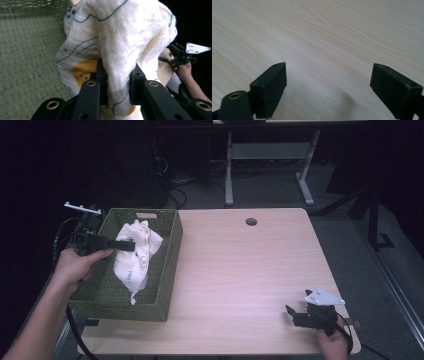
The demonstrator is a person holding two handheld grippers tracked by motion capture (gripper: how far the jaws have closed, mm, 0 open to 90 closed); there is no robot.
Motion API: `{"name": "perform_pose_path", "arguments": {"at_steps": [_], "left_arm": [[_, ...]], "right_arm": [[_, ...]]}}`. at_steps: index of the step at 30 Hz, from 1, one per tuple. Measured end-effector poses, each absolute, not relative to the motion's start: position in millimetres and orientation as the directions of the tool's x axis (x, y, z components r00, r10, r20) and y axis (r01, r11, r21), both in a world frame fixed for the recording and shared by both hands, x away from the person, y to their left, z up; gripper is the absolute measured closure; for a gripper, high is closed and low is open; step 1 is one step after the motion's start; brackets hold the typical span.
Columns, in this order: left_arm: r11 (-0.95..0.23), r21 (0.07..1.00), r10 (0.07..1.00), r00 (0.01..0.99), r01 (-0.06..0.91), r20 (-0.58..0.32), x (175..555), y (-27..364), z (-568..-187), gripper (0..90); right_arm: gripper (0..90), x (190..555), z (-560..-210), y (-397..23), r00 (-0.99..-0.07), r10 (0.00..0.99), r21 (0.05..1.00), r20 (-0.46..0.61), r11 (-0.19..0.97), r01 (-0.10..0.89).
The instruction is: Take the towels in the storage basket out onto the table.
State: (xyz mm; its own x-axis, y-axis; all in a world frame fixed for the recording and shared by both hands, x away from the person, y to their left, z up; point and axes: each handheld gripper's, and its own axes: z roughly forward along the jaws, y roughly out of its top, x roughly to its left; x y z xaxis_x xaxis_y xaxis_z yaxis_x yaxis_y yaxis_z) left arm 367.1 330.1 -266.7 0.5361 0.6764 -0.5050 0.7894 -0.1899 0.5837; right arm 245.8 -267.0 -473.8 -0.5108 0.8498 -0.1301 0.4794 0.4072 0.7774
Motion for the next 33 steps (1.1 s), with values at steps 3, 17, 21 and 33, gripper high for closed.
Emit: {"name": "perform_pose_path", "arguments": {"at_steps": [3,17,21,33], "left_arm": [[-0.204,0.589,0.665,0.552,0.782,-0.502,366,320,-263,74.8],[-0.286,0.583,0.623,0.61,0.76,-0.49,363,278,-255,74.8],[-0.293,0.578,0.619,0.612,0.762,-0.492,363,272,-257,74.8],[-0.363,0.565,0.582,0.653,0.741,-0.484,363,239,-263,74.6]], "right_arm": [[13.3,245,-473,-267,-0.51,0.851,0.778,-0.128,0.405,0.48],[13.3,245,-472,-268,-0.508,0.852,0.782,-0.128,0.402,0.476],[13.3,245,-472,-268,-0.509,0.851,0.781,-0.13,0.404,0.476],[13.3,245,-472,-268,-0.507,0.852,0.783,-0.127,0.4,0.476]]}}
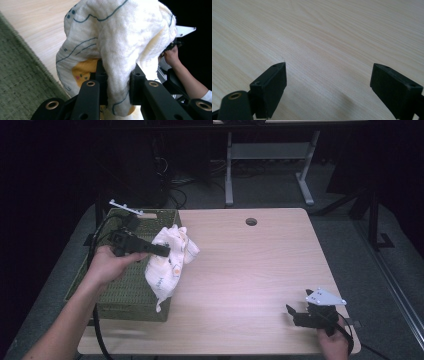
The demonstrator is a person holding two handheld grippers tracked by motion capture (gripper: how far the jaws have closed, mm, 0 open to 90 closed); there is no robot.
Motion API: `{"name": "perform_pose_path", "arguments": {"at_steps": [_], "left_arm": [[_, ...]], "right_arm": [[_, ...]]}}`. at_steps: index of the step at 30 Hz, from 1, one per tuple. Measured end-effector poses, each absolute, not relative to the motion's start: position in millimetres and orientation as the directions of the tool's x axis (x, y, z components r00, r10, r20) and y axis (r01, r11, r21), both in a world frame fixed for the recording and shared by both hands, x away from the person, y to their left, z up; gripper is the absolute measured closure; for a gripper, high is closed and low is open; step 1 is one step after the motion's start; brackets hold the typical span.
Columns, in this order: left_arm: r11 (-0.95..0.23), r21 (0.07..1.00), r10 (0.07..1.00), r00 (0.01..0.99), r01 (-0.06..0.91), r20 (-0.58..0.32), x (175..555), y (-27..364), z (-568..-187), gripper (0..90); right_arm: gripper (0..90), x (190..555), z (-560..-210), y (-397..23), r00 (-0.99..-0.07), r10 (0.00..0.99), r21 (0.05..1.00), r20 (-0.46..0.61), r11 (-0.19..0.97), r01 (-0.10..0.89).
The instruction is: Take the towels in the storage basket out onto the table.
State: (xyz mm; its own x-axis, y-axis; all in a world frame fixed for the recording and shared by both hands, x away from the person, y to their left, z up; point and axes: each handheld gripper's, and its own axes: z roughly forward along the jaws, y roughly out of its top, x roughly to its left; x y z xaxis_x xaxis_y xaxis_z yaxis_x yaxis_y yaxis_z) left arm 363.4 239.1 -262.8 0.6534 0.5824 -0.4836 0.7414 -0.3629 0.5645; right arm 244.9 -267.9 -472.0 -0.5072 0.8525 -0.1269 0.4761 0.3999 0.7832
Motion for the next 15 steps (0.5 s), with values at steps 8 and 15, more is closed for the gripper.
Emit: {"name": "perform_pose_path", "arguments": {"at_steps": [8,15], "left_arm": [[-0.382,0.554,0.575,0.66,0.74,-0.485,367,220,-271,74.6],[-0.411,0.539,0.562,0.67,0.735,-0.484,372,199,-280,74.4]], "right_arm": [[13.3,245,-471,-268,-0.509,0.851,0.785,-0.125,0.399,0.473],[13.3,245,-471,-268,-0.512,0.85,0.784,-0.127,0.402,0.473]]}}
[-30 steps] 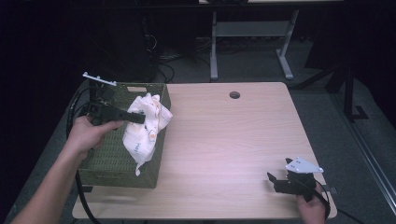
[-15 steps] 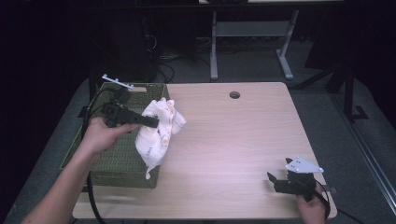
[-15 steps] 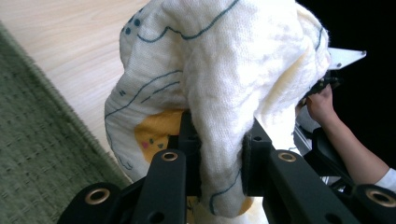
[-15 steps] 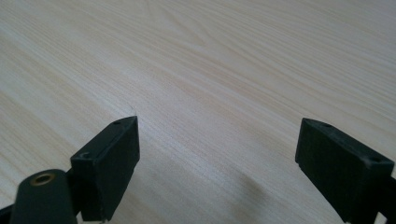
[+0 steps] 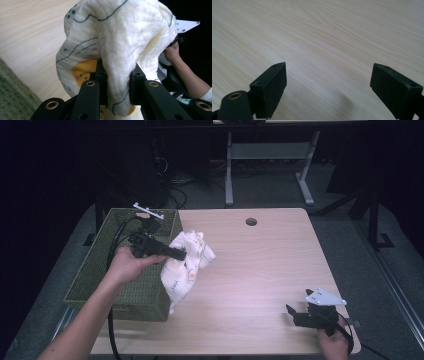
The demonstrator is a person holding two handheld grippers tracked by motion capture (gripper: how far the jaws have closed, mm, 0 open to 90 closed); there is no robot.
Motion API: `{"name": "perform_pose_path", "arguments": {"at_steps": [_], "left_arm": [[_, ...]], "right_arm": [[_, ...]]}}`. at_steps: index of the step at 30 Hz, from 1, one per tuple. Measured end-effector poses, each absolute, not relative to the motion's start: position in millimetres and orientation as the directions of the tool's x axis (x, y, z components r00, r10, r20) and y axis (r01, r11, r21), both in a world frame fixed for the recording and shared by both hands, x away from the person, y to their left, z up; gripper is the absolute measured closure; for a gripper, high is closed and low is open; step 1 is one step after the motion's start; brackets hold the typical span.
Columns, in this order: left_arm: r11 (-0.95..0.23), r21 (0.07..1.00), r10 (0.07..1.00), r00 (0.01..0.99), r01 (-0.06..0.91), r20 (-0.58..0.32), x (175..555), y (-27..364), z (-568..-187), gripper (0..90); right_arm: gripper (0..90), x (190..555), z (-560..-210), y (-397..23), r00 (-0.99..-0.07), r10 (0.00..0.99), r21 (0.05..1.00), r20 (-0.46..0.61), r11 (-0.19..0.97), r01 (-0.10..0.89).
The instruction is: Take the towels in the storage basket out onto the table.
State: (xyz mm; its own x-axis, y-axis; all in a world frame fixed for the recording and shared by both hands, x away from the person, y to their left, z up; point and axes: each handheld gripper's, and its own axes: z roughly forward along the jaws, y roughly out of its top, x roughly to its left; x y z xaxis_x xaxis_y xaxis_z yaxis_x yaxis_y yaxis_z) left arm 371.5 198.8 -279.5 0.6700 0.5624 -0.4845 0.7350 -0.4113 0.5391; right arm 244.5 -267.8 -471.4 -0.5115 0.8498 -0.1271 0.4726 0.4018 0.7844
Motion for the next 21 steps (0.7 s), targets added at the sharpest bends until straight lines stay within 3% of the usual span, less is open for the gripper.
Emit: {"name": "perform_pose_path", "arguments": {"at_steps": [21], "left_arm": [[-0.503,0.488,0.529,0.701,0.713,-0.478,380,139,-311,73.9]], "right_arm": [[13.3,244,-470,-269,-0.516,0.847,0.79,-0.129,0.402,0.462]]}}
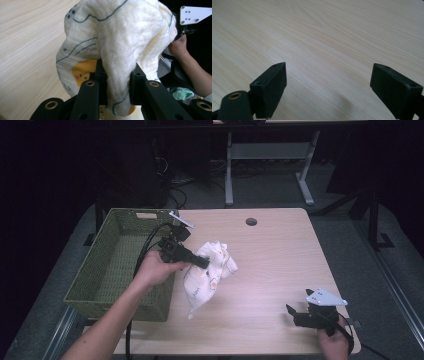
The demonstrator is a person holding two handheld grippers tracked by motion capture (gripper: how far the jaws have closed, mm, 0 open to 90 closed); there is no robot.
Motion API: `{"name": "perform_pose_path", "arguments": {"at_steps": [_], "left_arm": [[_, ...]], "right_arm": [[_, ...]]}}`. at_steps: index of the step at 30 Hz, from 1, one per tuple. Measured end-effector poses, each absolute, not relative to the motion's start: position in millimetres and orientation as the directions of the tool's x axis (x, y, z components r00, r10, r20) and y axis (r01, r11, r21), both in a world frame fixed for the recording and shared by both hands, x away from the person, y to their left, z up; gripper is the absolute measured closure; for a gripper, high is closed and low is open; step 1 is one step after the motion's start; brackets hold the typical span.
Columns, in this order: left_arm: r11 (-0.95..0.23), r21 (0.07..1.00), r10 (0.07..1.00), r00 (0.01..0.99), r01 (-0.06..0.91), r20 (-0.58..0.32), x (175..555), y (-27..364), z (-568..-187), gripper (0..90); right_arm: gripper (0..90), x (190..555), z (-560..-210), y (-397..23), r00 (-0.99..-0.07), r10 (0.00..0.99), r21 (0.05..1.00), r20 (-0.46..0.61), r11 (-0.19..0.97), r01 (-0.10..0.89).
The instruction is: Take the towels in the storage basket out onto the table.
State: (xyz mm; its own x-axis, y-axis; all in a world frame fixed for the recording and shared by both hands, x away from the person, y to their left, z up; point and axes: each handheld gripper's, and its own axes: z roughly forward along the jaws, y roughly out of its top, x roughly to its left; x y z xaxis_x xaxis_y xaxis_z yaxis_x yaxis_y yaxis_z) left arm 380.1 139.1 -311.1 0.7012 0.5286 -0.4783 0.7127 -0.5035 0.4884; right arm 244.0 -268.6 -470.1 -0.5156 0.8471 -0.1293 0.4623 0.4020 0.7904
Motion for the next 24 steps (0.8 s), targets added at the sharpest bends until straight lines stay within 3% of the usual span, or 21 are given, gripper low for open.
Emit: {"name": "perform_pose_path", "arguments": {"at_steps": [24], "left_arm": [[-0.53,0.424,0.577,0.679,0.735,-0.454,404,84,-356,73.1]], "right_arm": [[13.3,244,-468,-269,-0.514,0.849,0.798,-0.127,0.395,0.455]]}}
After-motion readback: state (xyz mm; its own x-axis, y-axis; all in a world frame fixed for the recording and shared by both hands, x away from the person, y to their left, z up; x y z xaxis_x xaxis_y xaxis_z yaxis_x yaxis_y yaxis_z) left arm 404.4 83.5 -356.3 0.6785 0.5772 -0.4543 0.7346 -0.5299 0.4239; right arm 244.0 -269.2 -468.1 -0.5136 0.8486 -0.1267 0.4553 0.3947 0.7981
